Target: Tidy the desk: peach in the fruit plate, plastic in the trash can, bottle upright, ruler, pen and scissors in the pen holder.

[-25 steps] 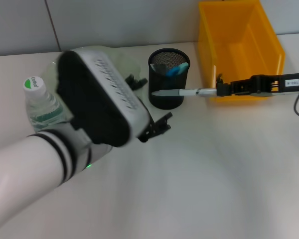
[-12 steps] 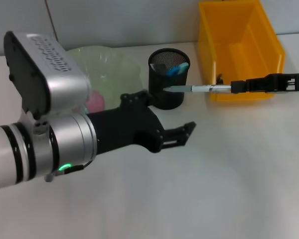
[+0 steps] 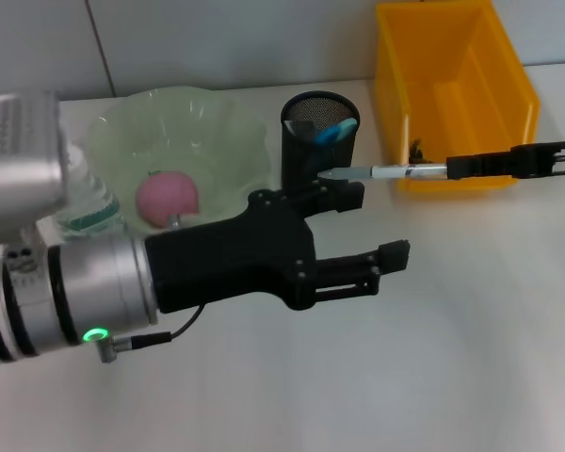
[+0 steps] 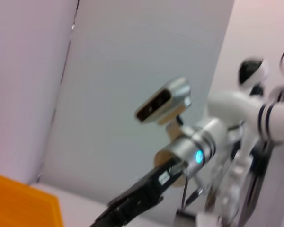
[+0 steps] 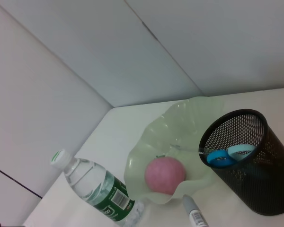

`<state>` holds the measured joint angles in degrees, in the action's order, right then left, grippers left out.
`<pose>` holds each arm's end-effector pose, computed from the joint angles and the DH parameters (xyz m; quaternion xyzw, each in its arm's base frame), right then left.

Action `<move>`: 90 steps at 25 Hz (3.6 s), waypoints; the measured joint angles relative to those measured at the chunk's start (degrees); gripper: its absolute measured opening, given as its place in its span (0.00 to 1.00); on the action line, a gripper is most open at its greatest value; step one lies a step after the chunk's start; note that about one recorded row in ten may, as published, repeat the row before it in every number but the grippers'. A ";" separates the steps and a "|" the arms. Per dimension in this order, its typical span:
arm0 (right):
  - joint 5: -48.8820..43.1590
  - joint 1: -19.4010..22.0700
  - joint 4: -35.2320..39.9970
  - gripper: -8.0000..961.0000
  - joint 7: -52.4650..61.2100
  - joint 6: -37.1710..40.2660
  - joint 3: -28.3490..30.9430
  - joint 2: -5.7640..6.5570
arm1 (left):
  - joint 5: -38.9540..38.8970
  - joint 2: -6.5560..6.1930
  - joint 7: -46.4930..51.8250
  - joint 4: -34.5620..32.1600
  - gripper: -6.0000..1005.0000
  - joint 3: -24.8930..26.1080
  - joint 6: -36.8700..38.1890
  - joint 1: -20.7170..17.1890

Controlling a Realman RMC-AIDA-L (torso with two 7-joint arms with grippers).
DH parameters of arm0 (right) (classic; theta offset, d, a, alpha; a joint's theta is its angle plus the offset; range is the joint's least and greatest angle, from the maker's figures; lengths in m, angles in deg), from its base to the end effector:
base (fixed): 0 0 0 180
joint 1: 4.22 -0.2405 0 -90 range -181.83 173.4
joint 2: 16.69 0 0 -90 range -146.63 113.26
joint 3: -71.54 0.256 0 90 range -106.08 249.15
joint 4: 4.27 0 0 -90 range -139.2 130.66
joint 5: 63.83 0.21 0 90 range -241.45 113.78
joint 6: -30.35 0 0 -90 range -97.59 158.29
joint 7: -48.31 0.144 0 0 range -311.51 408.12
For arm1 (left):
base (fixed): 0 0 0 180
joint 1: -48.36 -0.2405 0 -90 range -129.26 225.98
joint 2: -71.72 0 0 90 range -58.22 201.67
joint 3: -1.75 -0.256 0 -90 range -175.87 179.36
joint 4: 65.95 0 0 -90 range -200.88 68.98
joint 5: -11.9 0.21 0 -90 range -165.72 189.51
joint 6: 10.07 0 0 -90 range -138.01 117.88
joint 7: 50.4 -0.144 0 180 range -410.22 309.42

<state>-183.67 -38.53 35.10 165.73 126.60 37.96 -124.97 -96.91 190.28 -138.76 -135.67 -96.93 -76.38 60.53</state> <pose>0.2714 0.3561 0.0877 -0.8538 0.4604 0.2263 0.0883 -0.1374 0.2793 -0.0508 -0.9218 -0.1595 -0.3487 0.0569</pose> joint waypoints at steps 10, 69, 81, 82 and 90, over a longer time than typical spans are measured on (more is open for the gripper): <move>-0.05 -0.62 3.91 0.16 -0.91 3.20 0.00 0.64 | -7.65 0.34 -15.65 19.23 0.81 0.72 -3.40 4.41; -40.81 -42.31 -3.56 0.16 22.19 -12.15 -21.28 -1.25 | -2.38 0.01 -24.56 31.67 0.79 10.00 -19.91 2.56; -41.45 -40.68 0.78 0.17 24.44 -12.33 -21.50 -2.69 | -2.38 0.01 -25.03 31.84 0.79 10.00 -21.18 1.62; -41.45 -40.51 1.28 0.21 24.50 -12.26 -21.55 -2.88 | -2.38 0.01 -25.02 31.84 0.79 10.00 -21.18 1.59; -41.01 -38.97 4.55 0.51 24.36 -12.12 -21.44 -3.83 | -2.38 0.01 -25.02 31.84 0.79 10.00 -21.33 1.42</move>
<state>-224.69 -77.50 39.65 190.09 114.48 16.52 -128.79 -99.28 190.29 -163.78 -103.83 -86.93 -97.70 61.95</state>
